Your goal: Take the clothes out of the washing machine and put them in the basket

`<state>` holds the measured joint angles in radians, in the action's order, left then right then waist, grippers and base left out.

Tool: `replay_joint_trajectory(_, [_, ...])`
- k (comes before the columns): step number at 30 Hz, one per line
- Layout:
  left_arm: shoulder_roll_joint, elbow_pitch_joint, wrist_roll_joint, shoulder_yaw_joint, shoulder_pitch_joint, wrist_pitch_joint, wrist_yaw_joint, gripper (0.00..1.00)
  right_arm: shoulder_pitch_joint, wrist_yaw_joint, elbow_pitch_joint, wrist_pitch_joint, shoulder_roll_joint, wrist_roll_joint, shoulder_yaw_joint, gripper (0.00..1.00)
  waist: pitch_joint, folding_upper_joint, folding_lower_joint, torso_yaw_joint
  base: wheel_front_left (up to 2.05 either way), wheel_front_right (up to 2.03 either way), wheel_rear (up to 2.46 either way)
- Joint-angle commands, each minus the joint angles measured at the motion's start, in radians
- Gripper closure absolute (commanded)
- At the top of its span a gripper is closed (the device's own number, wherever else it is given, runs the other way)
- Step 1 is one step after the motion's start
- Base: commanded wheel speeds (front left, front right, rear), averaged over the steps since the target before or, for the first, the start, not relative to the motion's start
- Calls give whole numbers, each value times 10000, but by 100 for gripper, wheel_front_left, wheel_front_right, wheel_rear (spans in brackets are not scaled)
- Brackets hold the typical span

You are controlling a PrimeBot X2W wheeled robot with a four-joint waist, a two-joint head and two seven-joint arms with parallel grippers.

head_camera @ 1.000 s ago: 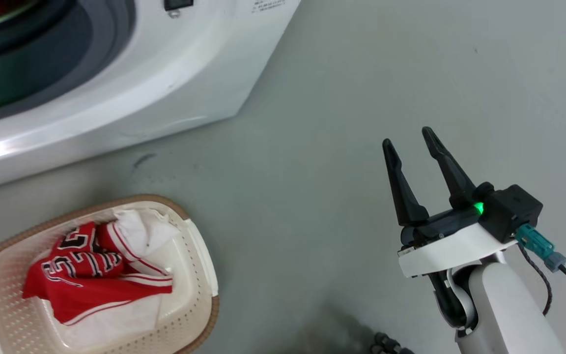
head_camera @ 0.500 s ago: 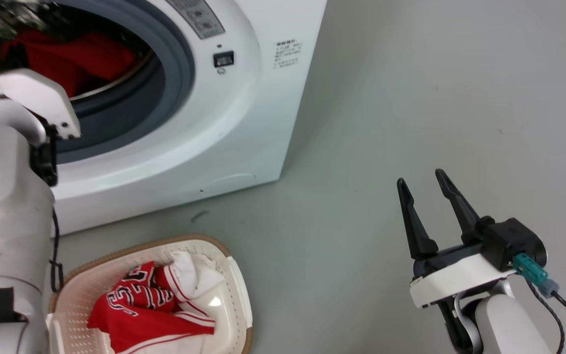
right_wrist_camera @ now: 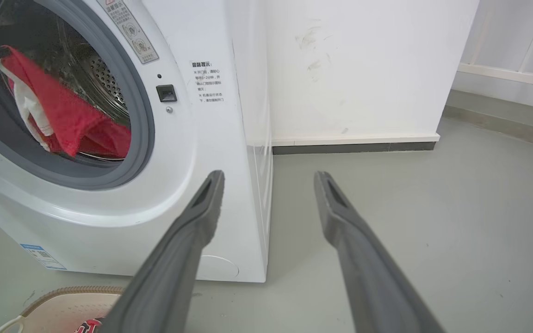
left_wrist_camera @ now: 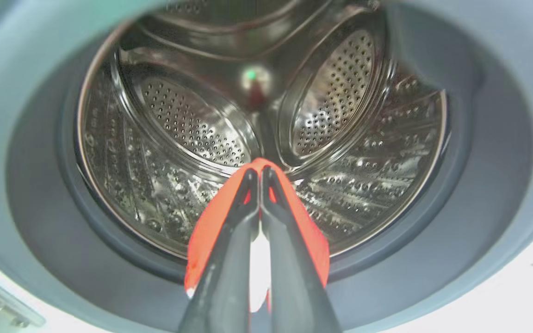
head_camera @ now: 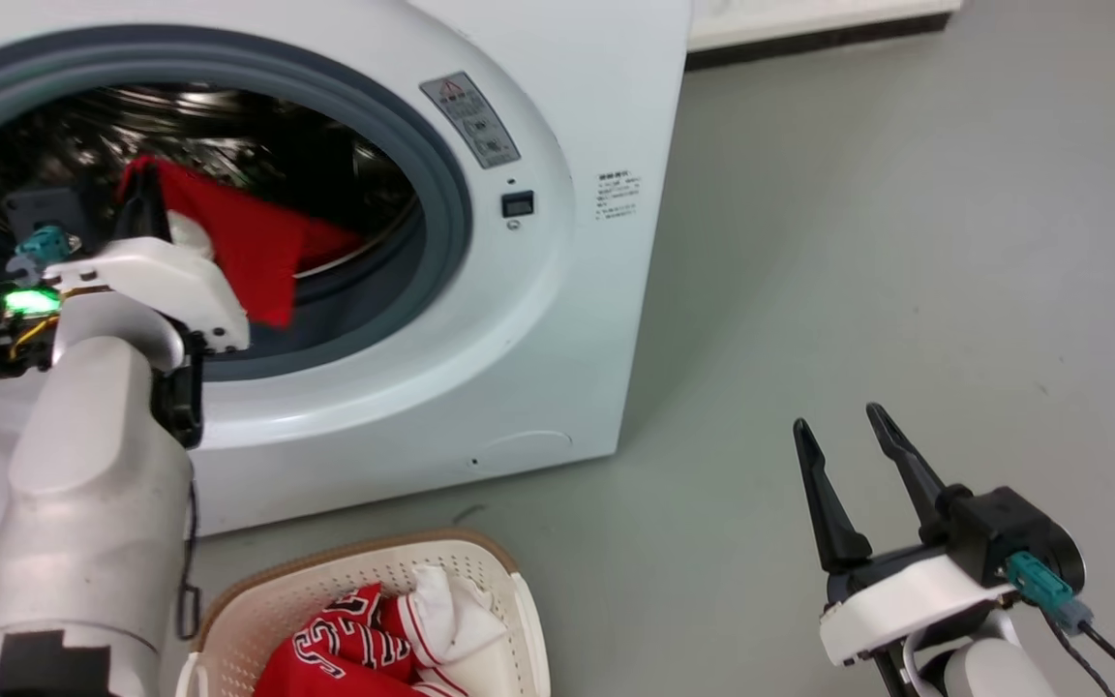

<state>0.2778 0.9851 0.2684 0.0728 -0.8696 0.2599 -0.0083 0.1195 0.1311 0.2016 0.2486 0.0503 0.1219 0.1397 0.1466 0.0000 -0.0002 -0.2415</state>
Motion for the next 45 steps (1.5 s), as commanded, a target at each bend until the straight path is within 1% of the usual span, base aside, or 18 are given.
replay_joint_trajectory(1, [-90,-338,-10,-15,247,67,-1,100,-181,-7,-55,-36,-3,-72,-50,0,-344,0,2,291,0,0,0])
replay_joint_trajectory(8, [-429,-3006,-70,-164,1740,64,50,100,-637,-7,-423,-353,-3,-189,-208,0,-852,0,2,722,0,0,0])
replay_joint_trajectory(14, [-636,-5577,-153,-4,3055,19,262,100,-913,-7,-725,-520,-4,-249,-390,0,-1091,0,2,1058,0,0,0])
replay_joint_trajectory(23, [-744,-10213,-318,298,5031,-1062,848,100,-1046,-7,-1026,-684,-5,-236,-483,0,-1053,0,2,1452,0,0,0])
replay_joint_trajectory(26, [-800,-11335,-326,354,5814,-1420,1072,100,-1026,-7,-1092,-696,-5,-210,-449,0,-939,0,2,1512,0,0,0])
replay_joint_trajectory(28, [-860,-11798,-310,441,6334,-1624,1178,100,-986,-7,-1095,-673,-5,-204,-428,0,-884,0,2,1536,0,0,0])
replay_joint_trajectory(31, [-1016,-12017,-153,648,7181,-1840,1263,100,-939,-7,-1140,-681,-5,-221,-443,0,-737,0,2,1587,0,0,0])
replay_joint_trajectory(34, [-1230,-11720,24,791,7899,-1903,1361,100,-825,-5,-1197,-676,-5,-246,-431,0,-525,0,2,1628,0,0,0])
replay_joint_trajectory(36, [-1491,-11239,365,975,8350,-1956,1266,100,-784,-5,-1199,-666,-5,-261,-446,0,-381,0,2,1682,0,0,0])
replay_joint_trajectory(37, [-1567,-10957,497,1061,8506,-1942,1202,100,-752,-5,-1186,-660,-5,-264,-437,0,-297,0,2,1699,0,0,0])
replay_joint_trajectory(38, [-1567,-10957,497,1061,8506,-1942,1202,100,-752,-5,-1186,-660,-5,-264,-437,0,-297,0,2,1699,0,0,0])
replay_joint_trajectory(42, [-1781,-9398,834,1457,8820,-1799,914,100,-552,-5,-1197,-640,-5,-292,-419,0,97,0,2,1807,0,0,0])
replay_joint_trajectory(45, [-1885,-7962,962,1611,8562,-1548,769,100,-355,-5,-1250,-635,-6,-307,-365,0,486,0,2,1832,0,0,0])
